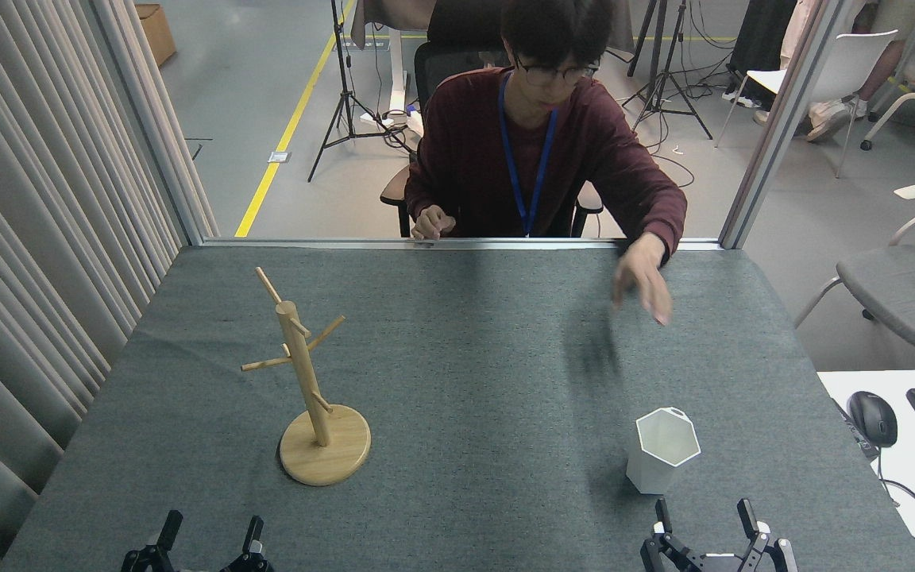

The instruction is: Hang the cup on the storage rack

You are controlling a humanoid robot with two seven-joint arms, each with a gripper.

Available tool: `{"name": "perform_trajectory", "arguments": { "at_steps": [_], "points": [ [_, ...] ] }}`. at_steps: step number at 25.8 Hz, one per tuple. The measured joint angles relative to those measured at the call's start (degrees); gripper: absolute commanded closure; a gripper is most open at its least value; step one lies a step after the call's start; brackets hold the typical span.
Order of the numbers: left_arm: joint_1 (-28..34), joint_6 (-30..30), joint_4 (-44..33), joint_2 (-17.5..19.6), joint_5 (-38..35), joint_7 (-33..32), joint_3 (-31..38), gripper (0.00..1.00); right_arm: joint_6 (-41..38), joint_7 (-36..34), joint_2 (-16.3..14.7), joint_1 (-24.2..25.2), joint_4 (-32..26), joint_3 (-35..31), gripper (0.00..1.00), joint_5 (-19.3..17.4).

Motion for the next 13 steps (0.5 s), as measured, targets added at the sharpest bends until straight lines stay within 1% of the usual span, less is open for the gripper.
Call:
{"name": "perform_trajectory", "arguments": {
  "at_steps": [7, 9, 13],
  "points": [
    [0.0, 0.4, 0.5, -0.1, 0.1, 0.0, 0.0, 0.01, 0.0, 0.0, 0.1, -0.2, 0.3, 0.0, 0.02, 0.1],
    [0.0, 0.4, 0.7, -0.1, 0.2, 0.0, 0.0, 0.01, 0.9, 0.1, 0.0, -1.0, 1.8, 0.0, 0.02, 0.1],
    [0.0, 0.5, 1.0, -0.1, 0.2, 0.0, 0.1, 0.01, 2.9, 0.2, -0.6, -4.4, 6.0, 0.2, 0.02, 0.3]
  ]
}}
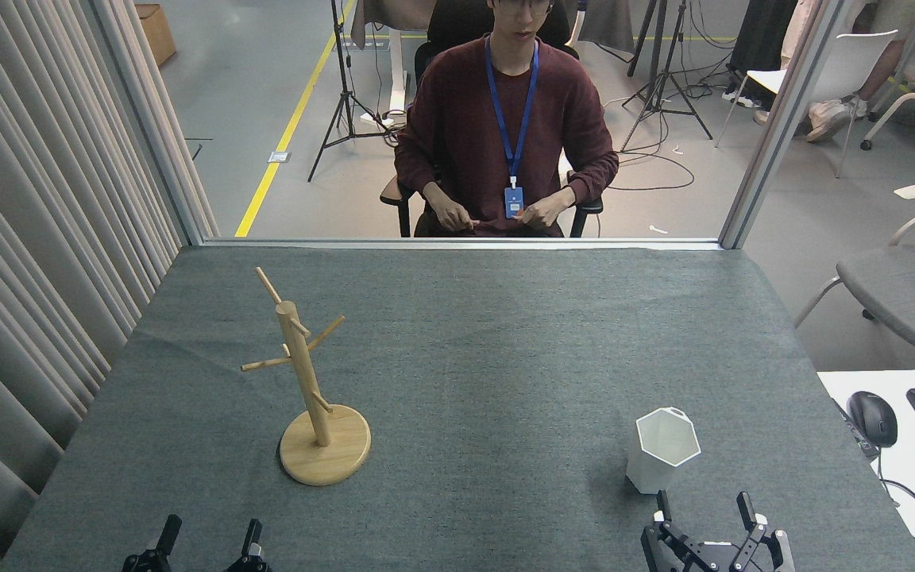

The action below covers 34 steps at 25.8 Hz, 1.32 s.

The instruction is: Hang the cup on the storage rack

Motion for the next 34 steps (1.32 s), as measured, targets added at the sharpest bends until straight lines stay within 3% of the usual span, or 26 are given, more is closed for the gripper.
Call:
{"name": "perform_trajectory", "arguments": {
  "at_steps": [11, 34],
  "points": [
    [0.1, -0.3, 0.0, 0.2, -0.1, 0.0, 0.3, 0.01, 0.5, 0.1, -0.6, -6.8, 7.2, 0.2, 0.02, 0.1],
    [0.2, -0.5, -0.4, 0.5, 0.0, 0.0, 0.5, 0.01, 0.3, 0.1, -0.3, -12.7, 14.8, 0.7, 0.02, -0.1]
  ]
}}
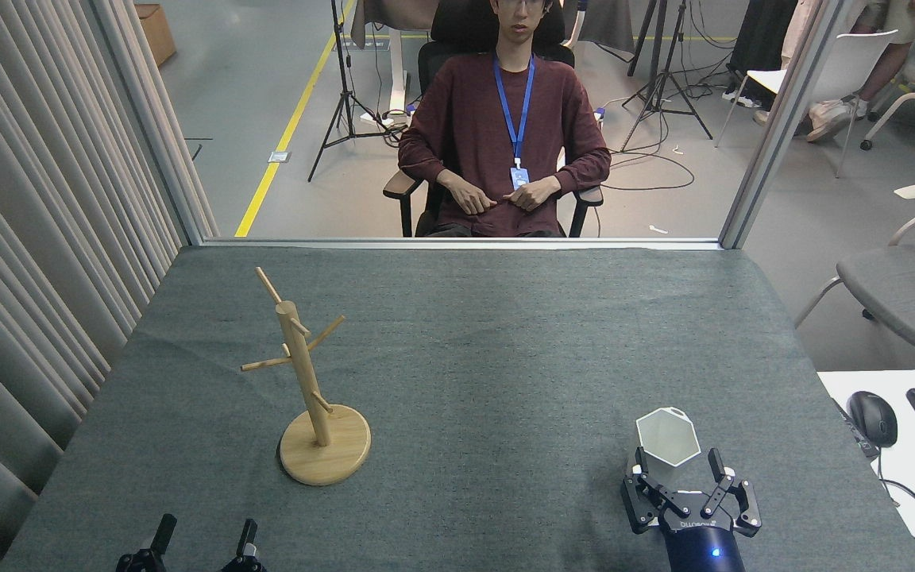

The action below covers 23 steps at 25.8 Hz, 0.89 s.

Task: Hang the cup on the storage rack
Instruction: 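Move the right gripper forward around the white hexagonal cup and grasp it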

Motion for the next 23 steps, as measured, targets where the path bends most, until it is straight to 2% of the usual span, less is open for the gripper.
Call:
{"name": "perform_trajectory", "arguments": {
  "at_steps": [23],
  "points": [
    [0.0, 0.0, 0.0, 0.1, 0.0, 0.1, 0.2, 0.01, 1.3, -0.5, 0.5, -5.9, 10.5, 0.6, 0.02, -0.7]
  ]
}}
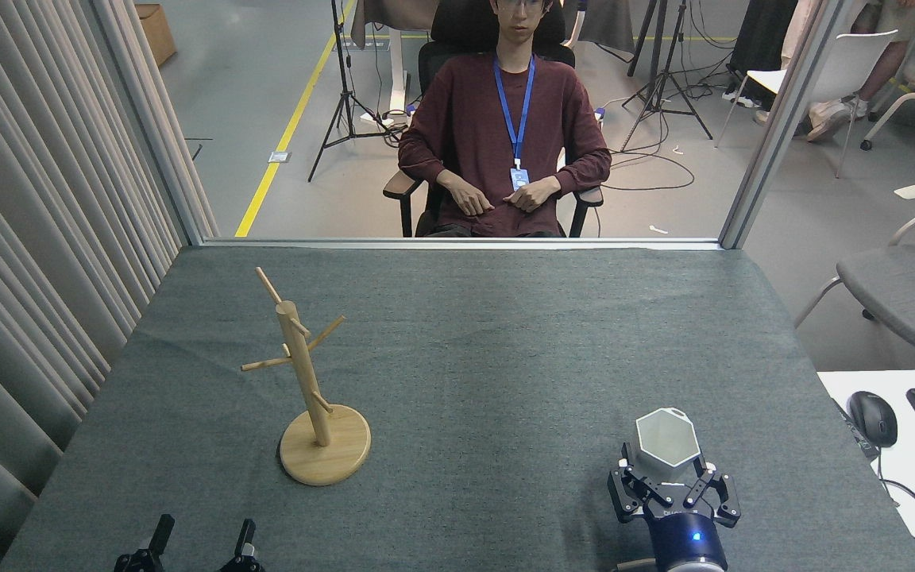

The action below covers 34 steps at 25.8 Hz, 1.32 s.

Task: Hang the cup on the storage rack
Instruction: 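Move the right gripper forward around the white hexagonal cup and grasp it, then carry the cup with the right gripper toward the left gripper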

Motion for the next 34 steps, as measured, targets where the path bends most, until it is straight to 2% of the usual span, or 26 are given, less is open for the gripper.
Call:
{"name": "perform_trajectory", "arguments": {
  "at_steps": [2, 5, 6, 10, 17, 23, 27, 30, 34],
  "points": [
    [0.0, 0.0, 0.0, 0.0, 0.0, 0.0, 0.0, 0.01, 0.9, 0.0, -0.1, -0.9, 1.3, -0.1, 0.06, -0.1],
    [0.0, 0.0, 0.0, 0.0, 0.0, 0.0, 0.0, 0.01, 2.0, -0.2, -0.4, -1.9, 2.7, -0.3, 0.28, -0.1],
    [-0.1, 0.0, 0.0, 0.0, 0.0, 0.0, 0.0, 0.01, 2.1, -0.2, -0.5, -2.1, 2.9, -0.3, 0.31, -0.1],
    [-0.6, 0.4, 0.4, 0.0, 0.0, 0.0, 0.0, 0.01, 2.2, 0.0, -0.3, -2.0, 2.4, -0.2, 0.31, -0.1],
    [-2.9, 2.0, 2.7, -0.4, -0.1, 3.4, -0.7, 0.01, 1.4, 0.5, 0.3, -0.5, -8.7, 0.4, 0.3, 0.0],
    [-4.6, 1.4, 4.8, 0.0, -1.1, 4.7, -7.5, 0.01, 0.3, 1.1, 0.9, 0.2, -17.1, 4.5, 0.3, 0.0],
    [-5.5, 1.4, 5.7, -0.1, -7.1, 4.7, -13.6, 0.01, -0.1, 1.7, 2.2, 1.0, -21.7, 9.9, 0.3, 0.5],
    [-7.1, 1.6, 6.5, -0.5, -12.1, 4.3, -17.8, 0.01, -0.1, 2.0, 3.0, 2.8, -24.1, 15.3, 0.3, 2.6],
    [-9.0, 1.9, 7.2, -0.8, -15.0, 2.7, -21.6, 0.01, -0.1, 2.0, 5.2, 6.6, -25.3, 20.5, 0.3, 7.6]
  ]
}}
